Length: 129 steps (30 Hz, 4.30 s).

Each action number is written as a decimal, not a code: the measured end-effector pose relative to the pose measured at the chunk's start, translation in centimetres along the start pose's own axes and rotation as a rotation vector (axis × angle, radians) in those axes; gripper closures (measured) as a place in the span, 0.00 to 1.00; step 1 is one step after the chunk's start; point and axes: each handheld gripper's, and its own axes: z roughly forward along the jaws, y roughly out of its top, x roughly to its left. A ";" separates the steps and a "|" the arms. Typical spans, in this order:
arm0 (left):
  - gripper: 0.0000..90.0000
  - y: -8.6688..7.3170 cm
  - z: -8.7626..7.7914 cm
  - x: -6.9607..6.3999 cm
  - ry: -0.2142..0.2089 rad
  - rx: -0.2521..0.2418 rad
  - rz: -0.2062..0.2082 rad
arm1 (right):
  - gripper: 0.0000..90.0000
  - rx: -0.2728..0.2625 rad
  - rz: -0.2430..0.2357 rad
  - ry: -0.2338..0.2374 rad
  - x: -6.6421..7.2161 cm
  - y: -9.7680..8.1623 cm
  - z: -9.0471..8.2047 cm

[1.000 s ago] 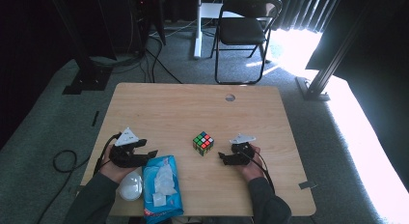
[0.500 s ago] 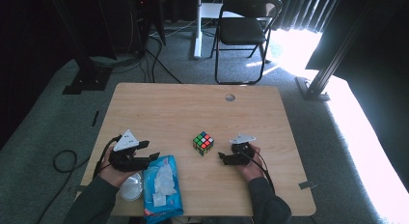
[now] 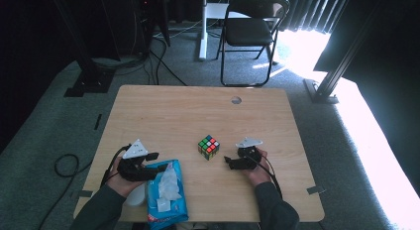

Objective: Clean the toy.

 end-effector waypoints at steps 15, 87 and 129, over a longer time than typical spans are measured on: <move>0.66 -1.9 0.9 -0.8 -0.087 0.062 -0.002 | 0.24 0.000 0.000 0.000 0.0 0.0 0.0; 1.00 -0.2 0.0 1.0 -0.023 -0.072 -0.013 | 0.23 0.000 -0.001 0.004 -0.1 0.1 0.1; 1.00 3.6 -2.0 4.7 0.039 -0.183 -0.073 | 0.23 0.000 -0.003 0.004 -0.1 0.1 0.1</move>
